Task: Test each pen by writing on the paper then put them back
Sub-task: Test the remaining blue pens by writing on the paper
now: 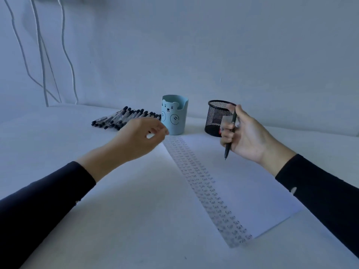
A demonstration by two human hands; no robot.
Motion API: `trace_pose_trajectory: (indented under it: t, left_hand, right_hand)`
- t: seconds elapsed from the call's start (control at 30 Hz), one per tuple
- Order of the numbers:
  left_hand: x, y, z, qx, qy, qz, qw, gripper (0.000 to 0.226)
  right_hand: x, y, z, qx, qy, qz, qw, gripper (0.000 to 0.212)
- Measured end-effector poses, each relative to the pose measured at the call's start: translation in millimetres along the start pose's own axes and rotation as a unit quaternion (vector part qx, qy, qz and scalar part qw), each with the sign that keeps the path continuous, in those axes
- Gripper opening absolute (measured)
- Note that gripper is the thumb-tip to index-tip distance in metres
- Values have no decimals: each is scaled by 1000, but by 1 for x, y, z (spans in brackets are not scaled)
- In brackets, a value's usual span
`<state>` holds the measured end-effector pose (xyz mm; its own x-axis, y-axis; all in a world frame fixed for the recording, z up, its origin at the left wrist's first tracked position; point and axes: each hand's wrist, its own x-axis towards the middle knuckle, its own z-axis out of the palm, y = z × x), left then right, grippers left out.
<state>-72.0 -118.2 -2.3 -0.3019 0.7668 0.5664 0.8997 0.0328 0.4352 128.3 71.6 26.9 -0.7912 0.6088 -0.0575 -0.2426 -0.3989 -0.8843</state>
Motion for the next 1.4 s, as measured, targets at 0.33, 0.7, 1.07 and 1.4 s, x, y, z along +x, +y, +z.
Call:
trace_pose_trajectory:
  t: [0.33, 0.7, 1.07, 1.4]
  left_hand:
    - [3, 28, 44, 7, -158, 14, 987, 22]
    - [-1, 27, 43, -34, -277, 0, 960, 44]
    - [-10, 31, 51, 56, -314, 62, 946, 71]
    - [-4, 37, 48, 28, -303, 30, 952, 80]
  right_hand:
    - [-49, 12, -9, -111, -53, 91, 988, 47]
    - [-62, 33, -11, -321, -66, -41, 944, 13]
    - [-74, 36, -4, -383, -72, -89, 917, 20]
    - [-71, 40, 0, -357, -25, -84, 930, 29]
